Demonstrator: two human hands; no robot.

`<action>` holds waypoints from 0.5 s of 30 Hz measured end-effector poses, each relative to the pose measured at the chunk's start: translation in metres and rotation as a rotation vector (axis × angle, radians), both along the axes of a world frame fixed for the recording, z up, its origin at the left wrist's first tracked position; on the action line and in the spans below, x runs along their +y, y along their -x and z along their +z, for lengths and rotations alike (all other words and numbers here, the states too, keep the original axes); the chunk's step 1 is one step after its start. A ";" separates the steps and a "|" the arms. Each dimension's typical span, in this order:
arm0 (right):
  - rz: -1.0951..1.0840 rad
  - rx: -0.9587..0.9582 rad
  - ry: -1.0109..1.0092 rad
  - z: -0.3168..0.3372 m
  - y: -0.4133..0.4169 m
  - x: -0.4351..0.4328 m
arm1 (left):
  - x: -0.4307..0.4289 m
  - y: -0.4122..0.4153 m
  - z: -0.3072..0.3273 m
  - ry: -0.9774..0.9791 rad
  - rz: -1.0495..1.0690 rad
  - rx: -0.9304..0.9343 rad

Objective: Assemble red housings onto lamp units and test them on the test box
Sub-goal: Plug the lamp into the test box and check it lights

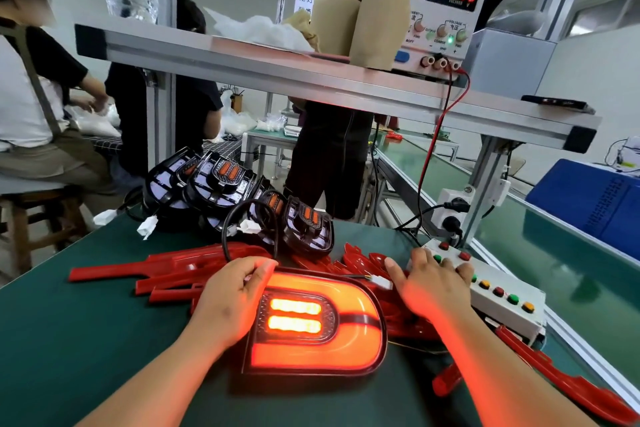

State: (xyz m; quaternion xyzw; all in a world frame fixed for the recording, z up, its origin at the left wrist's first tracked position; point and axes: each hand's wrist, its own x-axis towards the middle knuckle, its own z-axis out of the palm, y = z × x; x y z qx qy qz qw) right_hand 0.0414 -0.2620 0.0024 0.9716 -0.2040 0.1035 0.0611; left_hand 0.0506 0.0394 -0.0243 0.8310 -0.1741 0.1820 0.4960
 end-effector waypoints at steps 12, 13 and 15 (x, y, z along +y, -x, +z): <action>-0.014 0.009 0.013 -0.002 -0.003 -0.006 | 0.000 -0.001 -0.001 0.001 0.009 0.012; -0.011 0.008 0.011 -0.002 -0.003 -0.007 | 0.000 -0.001 0.000 0.007 0.007 0.019; -0.004 0.015 0.003 -0.002 -0.004 -0.007 | 0.000 0.000 0.000 0.011 0.000 0.029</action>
